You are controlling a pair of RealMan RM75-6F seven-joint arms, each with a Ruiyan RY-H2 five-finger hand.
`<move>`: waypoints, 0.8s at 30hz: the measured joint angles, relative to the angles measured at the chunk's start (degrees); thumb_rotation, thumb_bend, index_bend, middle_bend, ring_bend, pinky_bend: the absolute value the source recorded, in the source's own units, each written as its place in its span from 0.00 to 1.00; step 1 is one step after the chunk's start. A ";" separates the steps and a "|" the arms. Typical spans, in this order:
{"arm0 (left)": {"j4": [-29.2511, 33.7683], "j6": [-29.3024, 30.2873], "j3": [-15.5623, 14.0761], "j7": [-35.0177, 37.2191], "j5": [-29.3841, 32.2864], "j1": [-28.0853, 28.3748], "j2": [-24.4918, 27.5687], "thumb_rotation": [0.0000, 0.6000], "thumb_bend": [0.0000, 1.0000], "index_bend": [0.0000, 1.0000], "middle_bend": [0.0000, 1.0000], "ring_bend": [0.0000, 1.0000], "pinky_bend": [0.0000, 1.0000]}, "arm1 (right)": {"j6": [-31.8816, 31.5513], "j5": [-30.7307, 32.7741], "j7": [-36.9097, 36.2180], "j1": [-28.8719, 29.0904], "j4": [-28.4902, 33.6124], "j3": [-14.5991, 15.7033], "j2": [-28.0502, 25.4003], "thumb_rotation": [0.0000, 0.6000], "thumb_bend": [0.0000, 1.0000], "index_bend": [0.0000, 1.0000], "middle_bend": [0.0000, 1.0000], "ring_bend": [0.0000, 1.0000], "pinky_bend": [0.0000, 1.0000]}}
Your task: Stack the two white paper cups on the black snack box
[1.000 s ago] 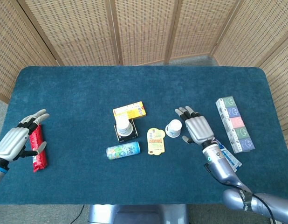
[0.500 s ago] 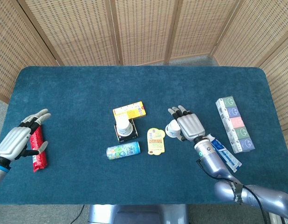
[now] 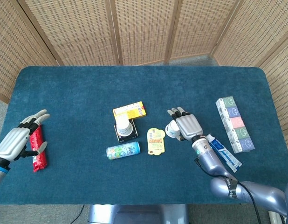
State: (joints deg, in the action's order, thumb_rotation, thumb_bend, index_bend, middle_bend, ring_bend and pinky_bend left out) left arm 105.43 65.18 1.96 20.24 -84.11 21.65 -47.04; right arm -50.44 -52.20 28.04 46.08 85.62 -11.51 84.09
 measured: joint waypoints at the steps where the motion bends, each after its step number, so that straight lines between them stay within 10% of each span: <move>1: -0.05 0.08 0.00 0.08 -0.04 -0.10 0.01 1.00 0.48 0.00 0.00 0.00 0.06 | 0.07 0.03 -0.20 0.15 -0.49 0.05 0.30 1.00 0.27 0.00 0.04 0.00 0.32; 9: -0.34 0.51 0.02 0.52 -0.14 -0.73 -0.10 1.00 0.48 0.00 0.00 0.00 0.06 | 0.64 -0.95 -2.40 0.74 -4.75 0.41 2.27 1.00 0.29 0.26 0.32 0.15 0.56; 24: -0.41 0.20 0.68 0.29 -0.08 -0.55 -1.07 1.00 0.48 0.00 0.00 0.00 0.07 | -0.85 -4.61 -6.12 -0.25 -4.70 0.88 1.14 1.00 0.29 0.36 0.41 0.25 0.64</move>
State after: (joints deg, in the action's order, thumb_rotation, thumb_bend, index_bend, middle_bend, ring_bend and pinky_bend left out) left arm 105.02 65.38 2.63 20.53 -84.19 21.10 -48.11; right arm -51.29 -56.81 21.92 45.83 80.91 -10.63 85.23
